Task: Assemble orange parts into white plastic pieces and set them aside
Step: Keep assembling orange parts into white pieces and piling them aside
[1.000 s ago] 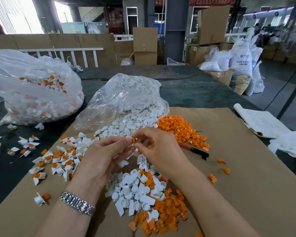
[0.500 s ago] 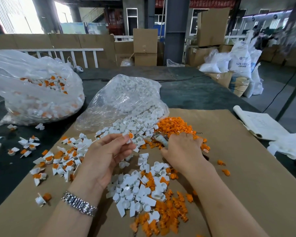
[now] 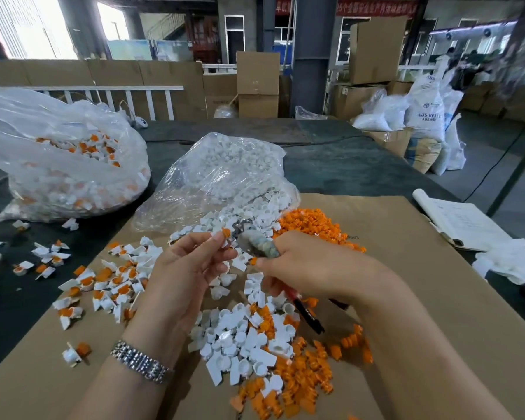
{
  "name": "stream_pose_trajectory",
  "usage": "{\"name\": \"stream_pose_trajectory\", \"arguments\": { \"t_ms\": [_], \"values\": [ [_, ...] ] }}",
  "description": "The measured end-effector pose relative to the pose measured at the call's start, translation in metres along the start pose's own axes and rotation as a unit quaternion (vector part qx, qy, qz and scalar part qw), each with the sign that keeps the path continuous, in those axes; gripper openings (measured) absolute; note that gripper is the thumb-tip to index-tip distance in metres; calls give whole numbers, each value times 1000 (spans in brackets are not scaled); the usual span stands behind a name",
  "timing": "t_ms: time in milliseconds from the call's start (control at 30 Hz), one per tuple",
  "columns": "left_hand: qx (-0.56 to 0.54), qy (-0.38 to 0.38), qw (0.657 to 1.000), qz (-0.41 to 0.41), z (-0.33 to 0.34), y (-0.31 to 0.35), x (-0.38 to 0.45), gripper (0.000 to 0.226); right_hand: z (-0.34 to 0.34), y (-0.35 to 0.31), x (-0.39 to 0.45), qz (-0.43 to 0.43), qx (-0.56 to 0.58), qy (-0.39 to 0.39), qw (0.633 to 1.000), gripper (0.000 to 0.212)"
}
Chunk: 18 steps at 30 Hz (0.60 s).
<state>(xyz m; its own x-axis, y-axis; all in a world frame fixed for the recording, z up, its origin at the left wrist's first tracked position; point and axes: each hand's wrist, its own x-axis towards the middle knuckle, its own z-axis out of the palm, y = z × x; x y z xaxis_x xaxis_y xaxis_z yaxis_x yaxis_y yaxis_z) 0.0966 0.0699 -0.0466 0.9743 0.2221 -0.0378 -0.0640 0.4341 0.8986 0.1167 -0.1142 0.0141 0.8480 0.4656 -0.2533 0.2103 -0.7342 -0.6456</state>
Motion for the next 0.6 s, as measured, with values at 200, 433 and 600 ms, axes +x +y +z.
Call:
{"name": "stream_pose_trajectory", "arguments": {
  "t_ms": [200, 433, 600],
  "values": [
    [17, 4, 1000, 11, 1, -1, -2, 18, 10, -8, -1, -18, -14, 5, 1000, 35],
    [49, 17, 998, 20, 0, -3, -5, 11, 24, -7, 4, -28, -23, 32, 999, 37],
    [43, 30, 998, 19, -2, -3, -4, 8, 37, -2, 14, -31, -61, 97, 993, 39]
  ]
}}
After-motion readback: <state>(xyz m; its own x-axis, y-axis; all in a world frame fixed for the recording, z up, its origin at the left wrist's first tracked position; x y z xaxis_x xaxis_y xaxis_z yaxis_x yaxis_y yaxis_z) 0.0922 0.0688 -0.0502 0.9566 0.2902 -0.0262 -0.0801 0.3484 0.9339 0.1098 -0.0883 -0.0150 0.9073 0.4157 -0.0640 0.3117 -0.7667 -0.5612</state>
